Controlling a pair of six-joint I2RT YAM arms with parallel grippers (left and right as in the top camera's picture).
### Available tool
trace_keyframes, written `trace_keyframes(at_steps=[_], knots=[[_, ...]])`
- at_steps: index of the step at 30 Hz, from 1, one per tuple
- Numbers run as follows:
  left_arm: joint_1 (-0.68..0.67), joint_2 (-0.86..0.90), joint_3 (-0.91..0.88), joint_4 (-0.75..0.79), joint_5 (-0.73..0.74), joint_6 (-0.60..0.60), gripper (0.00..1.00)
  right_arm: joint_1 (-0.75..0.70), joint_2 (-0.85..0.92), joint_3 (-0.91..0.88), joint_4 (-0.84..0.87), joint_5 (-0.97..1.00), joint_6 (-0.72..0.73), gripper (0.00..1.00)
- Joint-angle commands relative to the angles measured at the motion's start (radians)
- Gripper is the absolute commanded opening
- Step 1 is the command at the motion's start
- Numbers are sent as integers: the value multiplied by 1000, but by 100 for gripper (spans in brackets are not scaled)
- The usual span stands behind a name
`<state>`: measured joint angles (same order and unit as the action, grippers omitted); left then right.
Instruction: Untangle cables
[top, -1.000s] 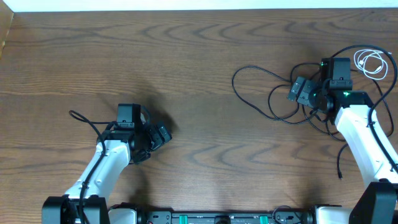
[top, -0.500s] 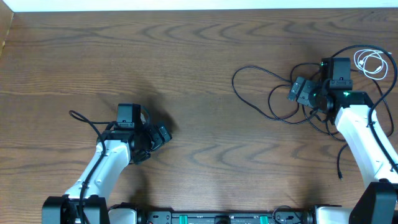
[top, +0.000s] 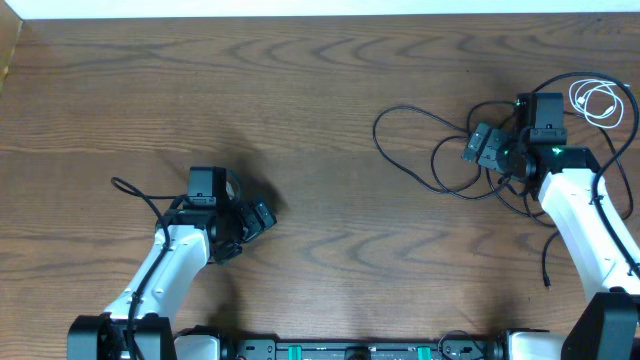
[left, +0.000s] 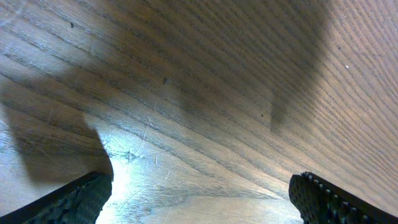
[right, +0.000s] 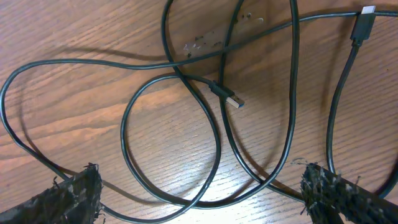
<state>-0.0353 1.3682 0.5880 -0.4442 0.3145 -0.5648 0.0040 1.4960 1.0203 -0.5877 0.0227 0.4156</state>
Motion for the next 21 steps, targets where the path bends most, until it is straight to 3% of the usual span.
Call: trace_keyframes(at_steps=[1, 21], knots=[[3, 23, -24, -3, -39, 3, 98, 3, -16, 14, -4, 12, -9, 99], [3, 23, -24, -3, -39, 3, 98, 2, -15, 12, -8, 12, -9, 99]])
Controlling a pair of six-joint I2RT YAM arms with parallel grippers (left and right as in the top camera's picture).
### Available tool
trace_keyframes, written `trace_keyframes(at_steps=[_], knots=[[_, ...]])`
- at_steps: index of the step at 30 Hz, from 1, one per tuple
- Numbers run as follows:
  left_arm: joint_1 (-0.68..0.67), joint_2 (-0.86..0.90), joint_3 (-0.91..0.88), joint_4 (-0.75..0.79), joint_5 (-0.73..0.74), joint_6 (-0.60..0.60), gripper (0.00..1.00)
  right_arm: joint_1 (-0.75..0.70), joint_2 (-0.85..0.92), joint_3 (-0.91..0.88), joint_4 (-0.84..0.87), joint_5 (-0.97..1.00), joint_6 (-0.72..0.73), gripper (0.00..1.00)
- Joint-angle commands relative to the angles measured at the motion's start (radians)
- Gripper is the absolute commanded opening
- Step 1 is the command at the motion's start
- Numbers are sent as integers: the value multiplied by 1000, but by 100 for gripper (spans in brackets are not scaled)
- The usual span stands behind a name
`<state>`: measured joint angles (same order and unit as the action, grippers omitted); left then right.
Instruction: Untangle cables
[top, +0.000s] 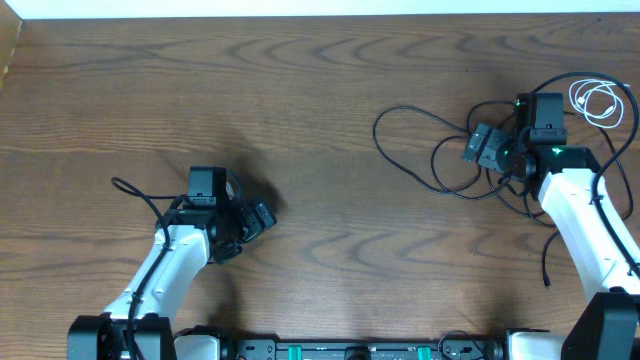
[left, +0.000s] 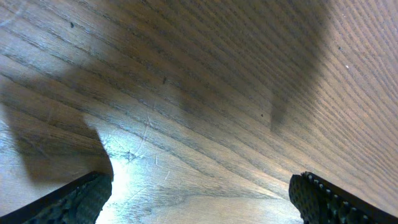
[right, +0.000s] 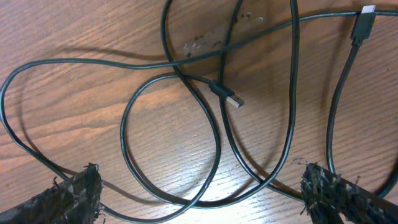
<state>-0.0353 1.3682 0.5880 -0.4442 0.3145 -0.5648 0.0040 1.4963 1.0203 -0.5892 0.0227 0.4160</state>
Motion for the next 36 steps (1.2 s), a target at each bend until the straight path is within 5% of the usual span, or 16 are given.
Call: trace_keyframes(at_steps=[1, 36], knots=[[3, 23, -24, -3, -39, 3, 98, 2, -27, 12, -6, 12, -10, 99], [3, 23, -24, -3, -39, 3, 98, 3, -746, 11, -10, 12, -10, 99]])
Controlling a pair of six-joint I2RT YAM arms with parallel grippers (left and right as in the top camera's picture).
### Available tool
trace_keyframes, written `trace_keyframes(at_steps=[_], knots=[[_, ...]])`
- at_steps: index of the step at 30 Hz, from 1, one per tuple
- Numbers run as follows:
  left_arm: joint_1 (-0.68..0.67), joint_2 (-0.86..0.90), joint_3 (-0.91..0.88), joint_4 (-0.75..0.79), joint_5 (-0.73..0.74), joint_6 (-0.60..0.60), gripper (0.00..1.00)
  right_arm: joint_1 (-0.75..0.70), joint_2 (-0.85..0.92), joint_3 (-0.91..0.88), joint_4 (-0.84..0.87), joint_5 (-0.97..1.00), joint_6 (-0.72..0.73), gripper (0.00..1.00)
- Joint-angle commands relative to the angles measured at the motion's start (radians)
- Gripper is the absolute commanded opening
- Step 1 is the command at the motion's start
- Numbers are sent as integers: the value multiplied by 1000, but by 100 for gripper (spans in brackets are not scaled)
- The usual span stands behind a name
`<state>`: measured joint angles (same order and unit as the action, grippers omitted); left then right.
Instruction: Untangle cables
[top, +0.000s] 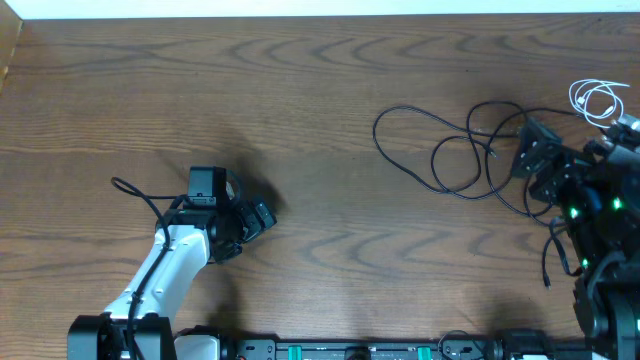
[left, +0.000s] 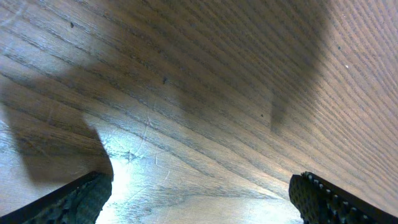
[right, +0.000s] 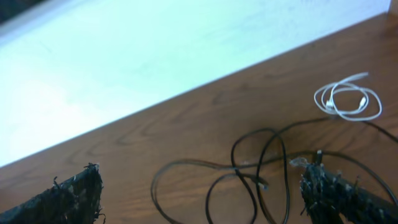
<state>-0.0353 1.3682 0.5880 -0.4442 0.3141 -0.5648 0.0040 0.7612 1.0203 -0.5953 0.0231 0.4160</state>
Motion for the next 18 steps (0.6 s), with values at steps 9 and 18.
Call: trace_keyframes(at_steps=[9, 18], knots=[[3, 23, -24, -3, -39, 3, 98, 3, -9, 11, -121, 12, -10, 99], [3, 23, -24, -3, -39, 3, 98, 3, -136, -140, -127, 12, -10, 99]])
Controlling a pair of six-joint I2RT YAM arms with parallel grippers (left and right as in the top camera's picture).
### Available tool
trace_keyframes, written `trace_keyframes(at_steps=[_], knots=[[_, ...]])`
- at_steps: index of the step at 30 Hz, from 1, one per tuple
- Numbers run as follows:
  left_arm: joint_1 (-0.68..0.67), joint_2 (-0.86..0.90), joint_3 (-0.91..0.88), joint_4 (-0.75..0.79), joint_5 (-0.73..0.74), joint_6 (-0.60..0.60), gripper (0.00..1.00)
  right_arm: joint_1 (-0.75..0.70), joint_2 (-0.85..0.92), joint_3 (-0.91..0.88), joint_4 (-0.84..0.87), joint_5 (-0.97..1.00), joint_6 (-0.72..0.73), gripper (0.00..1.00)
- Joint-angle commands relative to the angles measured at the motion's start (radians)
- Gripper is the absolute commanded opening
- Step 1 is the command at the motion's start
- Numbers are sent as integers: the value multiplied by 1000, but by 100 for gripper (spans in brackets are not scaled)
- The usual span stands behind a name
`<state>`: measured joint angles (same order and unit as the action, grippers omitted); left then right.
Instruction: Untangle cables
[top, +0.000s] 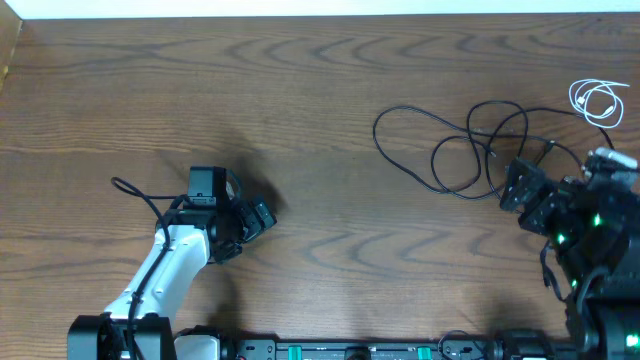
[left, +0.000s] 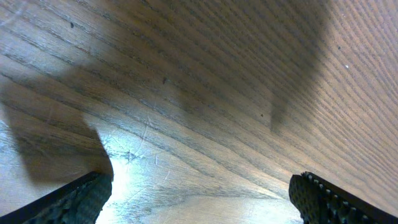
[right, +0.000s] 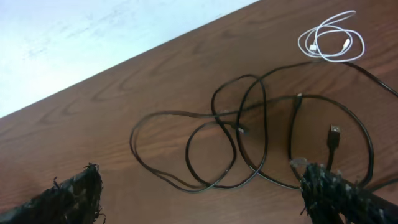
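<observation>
A black cable (top: 470, 130) lies in several crossing loops on the right half of the wooden table (top: 320, 90). In the right wrist view the whole black cable (right: 219, 116) shows, with a USB plug (right: 334, 132) at its right. My right gripper (top: 515, 185) hovers just right of and in front of the tangle. It is open and holds nothing, as the right wrist view of the gripper (right: 202, 205) confirms. My left gripper (top: 255, 218) rests open at the left front, over bare wood in the left wrist view (left: 199, 205).
A small coiled white cable (top: 598, 101) lies at the far right edge, beyond the black tangle, also seen in the right wrist view (right: 317, 38). The table's far edge meets a white surface (right: 93, 37). The left arm's own black lead (top: 135, 192) loops beside it.
My right gripper has drawn back toward the table's front and tilted down, so the whole tangle now lies ahead of it. The cables and left arm are unchanged.
My right gripper hung open low over the black loops at the two oldest moments. Then it was raised and pulled back to the right, looking toward the table's far edge. Now it sits nearer the front. The cable kept its shape and the left arm stayed still.
</observation>
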<state>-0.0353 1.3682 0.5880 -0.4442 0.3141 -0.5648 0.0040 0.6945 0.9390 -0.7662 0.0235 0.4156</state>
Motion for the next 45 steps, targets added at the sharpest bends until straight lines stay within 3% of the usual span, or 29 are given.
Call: trace_keyframes(at_steps=[1, 5, 11, 27, 34, 45], knots=[[3, 23, -24, -3, -39, 3, 98, 3, -119, -112, 121, 11, -9, 99], [3, 23, -24, -3, -39, 3, 98, 3, -230, -233, 251, 11, -9, 99], [3, 23, -24, -3, -39, 3, 98, 3, -393, -370, 278, 11, -10, 99], [3, 23, -24, -3, -39, 3, 98, 3, -668, -490, 344, 11, -9, 99], [3, 23, -24, -3, -39, 3, 98, 3, -688, -508, 381, 11, -9, 99], [3, 23, -24, -3, -39, 3, 98, 3, -689, -527, 626, 11, -9, 99]])
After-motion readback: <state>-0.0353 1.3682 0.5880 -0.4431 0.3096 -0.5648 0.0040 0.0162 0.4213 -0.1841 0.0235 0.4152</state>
